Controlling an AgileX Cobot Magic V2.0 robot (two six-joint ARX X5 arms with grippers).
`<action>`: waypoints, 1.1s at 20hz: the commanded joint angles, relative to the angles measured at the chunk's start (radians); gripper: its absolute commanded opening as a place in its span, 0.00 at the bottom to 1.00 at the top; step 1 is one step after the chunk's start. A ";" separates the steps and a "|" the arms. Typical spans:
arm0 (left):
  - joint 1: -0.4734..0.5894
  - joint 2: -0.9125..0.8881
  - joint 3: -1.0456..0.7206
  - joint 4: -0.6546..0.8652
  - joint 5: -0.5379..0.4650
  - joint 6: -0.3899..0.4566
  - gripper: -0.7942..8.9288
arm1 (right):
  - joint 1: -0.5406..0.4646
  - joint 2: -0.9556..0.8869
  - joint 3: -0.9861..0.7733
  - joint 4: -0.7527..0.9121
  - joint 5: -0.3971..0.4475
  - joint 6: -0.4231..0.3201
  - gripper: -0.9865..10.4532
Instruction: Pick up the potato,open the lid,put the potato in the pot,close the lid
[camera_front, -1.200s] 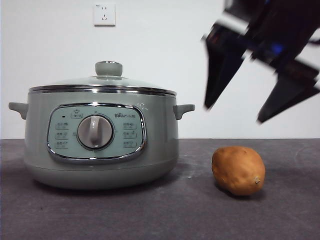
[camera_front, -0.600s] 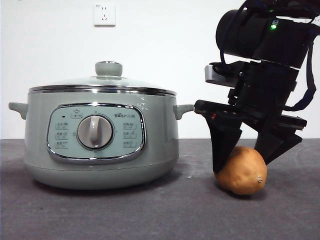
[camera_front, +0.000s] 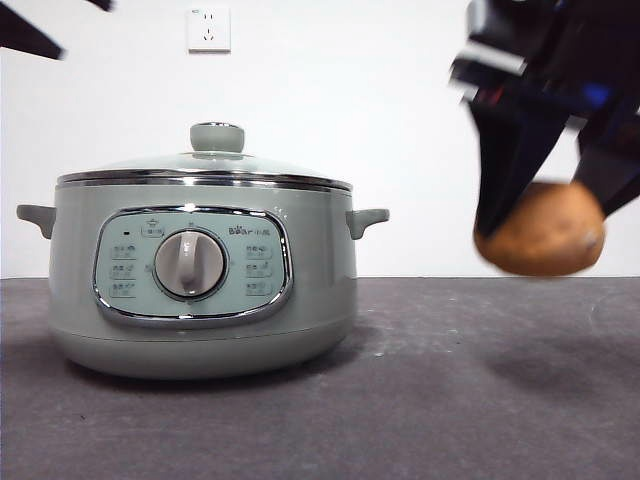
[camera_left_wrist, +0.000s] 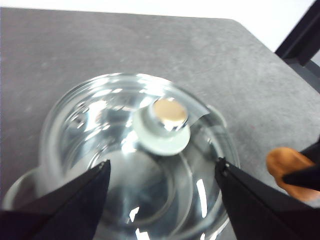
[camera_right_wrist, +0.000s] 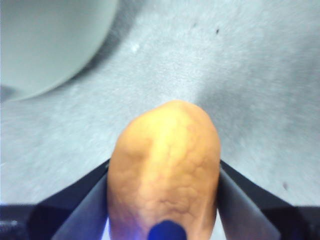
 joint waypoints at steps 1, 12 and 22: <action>-0.075 0.063 0.019 0.080 -0.066 -0.020 0.45 | 0.000 -0.076 0.001 -0.048 0.005 0.028 0.08; -0.289 0.433 0.166 0.217 -0.369 0.018 0.45 | 0.000 -0.300 0.001 -0.138 0.007 0.072 0.08; -0.289 0.494 0.166 0.208 -0.394 0.018 0.10 | 0.000 -0.299 0.001 -0.137 0.007 0.072 0.08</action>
